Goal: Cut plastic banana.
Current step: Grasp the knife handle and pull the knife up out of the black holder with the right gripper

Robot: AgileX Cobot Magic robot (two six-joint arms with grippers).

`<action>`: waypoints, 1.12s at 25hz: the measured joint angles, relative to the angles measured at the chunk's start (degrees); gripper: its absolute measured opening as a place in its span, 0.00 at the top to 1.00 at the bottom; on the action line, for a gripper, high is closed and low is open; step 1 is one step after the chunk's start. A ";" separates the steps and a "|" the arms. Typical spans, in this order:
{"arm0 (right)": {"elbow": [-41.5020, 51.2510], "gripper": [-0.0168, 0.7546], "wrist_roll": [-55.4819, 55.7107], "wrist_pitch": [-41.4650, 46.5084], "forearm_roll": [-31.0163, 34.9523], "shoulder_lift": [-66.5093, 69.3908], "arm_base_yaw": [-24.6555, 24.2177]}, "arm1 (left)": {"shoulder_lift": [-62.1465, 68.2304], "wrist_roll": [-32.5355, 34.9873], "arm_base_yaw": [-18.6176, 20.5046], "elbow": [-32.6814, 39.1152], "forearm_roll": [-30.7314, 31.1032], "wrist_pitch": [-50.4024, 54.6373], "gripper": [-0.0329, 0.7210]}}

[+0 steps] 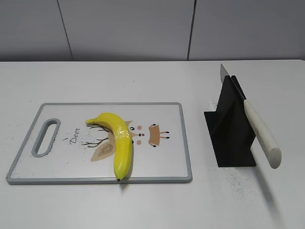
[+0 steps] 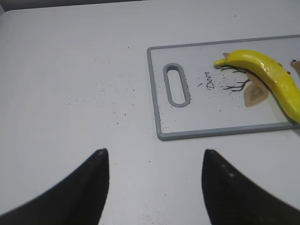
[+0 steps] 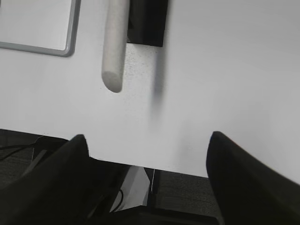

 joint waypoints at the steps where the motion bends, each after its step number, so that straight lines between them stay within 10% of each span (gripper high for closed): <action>1: -0.95 0.21 0.61 0.00 0.00 1.22 0.44 | 0.00 0.00 0.00 0.00 0.00 0.00 0.18; 28: -4.60 0.31 1.82 -12.55 0.17 38.64 0.90 | 0.00 0.00 0.00 0.00 0.00 0.00 0.18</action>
